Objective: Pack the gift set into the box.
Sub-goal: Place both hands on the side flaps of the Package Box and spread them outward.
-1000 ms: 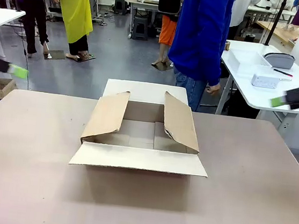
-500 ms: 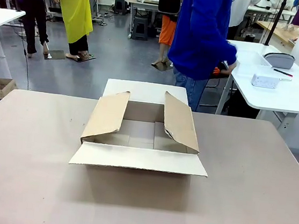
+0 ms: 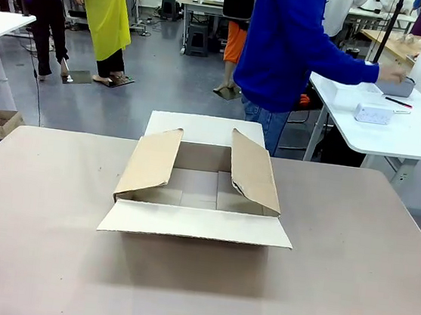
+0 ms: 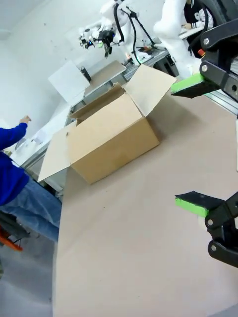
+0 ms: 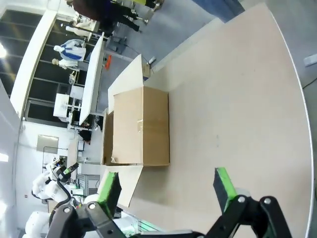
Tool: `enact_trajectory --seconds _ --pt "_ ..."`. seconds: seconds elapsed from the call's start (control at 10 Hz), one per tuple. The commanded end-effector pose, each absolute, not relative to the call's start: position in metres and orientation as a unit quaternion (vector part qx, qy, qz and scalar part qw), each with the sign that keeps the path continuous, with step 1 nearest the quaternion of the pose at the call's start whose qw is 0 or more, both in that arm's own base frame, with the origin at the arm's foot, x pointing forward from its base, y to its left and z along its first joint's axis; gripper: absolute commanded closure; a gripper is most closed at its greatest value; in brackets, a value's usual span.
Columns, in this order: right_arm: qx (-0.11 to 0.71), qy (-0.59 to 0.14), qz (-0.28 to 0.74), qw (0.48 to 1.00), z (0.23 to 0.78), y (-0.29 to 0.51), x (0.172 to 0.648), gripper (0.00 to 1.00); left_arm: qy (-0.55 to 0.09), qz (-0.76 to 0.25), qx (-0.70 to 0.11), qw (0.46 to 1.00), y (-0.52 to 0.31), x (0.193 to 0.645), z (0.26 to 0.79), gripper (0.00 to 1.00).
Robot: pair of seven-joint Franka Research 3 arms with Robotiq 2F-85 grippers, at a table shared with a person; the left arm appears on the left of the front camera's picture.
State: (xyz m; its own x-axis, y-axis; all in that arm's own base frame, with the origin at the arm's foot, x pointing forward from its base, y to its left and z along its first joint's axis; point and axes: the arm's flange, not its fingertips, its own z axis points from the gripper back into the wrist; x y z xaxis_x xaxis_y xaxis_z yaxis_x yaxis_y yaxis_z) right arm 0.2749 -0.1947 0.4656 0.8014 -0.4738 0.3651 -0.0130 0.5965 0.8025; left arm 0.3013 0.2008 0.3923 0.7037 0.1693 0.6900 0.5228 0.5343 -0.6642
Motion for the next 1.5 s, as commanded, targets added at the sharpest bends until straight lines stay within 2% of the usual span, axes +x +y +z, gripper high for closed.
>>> enact_trajectory --seconds 0.0,0.2,0.4,0.5,0.7,0.8,0.9,1.0,1.1,1.2,1.3,1.4 --pt "0.431 -0.283 -0.142 0.845 0.461 -0.198 0.275 0.00 -0.369 -0.107 -0.473 0.793 0.202 0.302 0.390 0.00" --pt "0.358 -0.255 -0.024 0.898 0.483 -0.130 0.310 0.00 -0.304 -0.210 -0.435 0.821 0.144 0.322 0.424 0.00" --pt "0.296 -0.222 0.164 0.914 0.501 -0.013 0.355 0.00 -0.224 -0.360 -0.399 0.813 0.044 0.357 0.466 0.00" --pt "0.275 -0.221 0.245 0.903 0.502 0.031 0.364 0.00 -0.191 -0.381 -0.389 0.816 0.003 0.370 0.476 0.00" --pt "0.251 -0.240 0.439 0.829 0.494 0.110 0.363 0.00 -0.135 -0.343 -0.354 0.859 -0.100 0.387 0.490 0.00" --pt "0.222 -0.269 0.477 0.806 0.485 0.130 0.361 0.00 -0.105 -0.335 -0.352 0.868 -0.136 0.387 0.491 0.00" --pt "0.239 -0.302 0.484 0.786 0.482 0.136 0.357 0.00 -0.108 -0.273 -0.345 0.892 -0.159 0.389 0.491 0.00" --pt "0.241 -0.202 0.387 0.867 0.501 0.146 0.343 0.00 -0.129 -0.366 -0.357 0.850 -0.132 0.374 0.492 0.00" --pt "0.241 -0.202 0.387 0.867 0.501 0.146 0.343 0.00 -0.129 -0.366 -0.357 0.850 -0.132 0.374 0.492 0.00" --pt "0.218 -0.233 0.451 0.833 0.496 0.157 0.347 0.00 -0.129 -0.366 -0.357 0.850 -0.132 0.374 0.492 0.00" --pt "0.270 -0.282 0.529 0.753 0.493 0.172 0.356 0.00 -0.117 -0.340 -0.347 0.866 -0.156 0.380 0.492 0.00" --pt "0.258 -0.344 0.519 0.738 0.486 0.180 0.367 0.00 -0.139 -0.323 -0.307 0.885 -0.181 0.376 0.489 0.00"
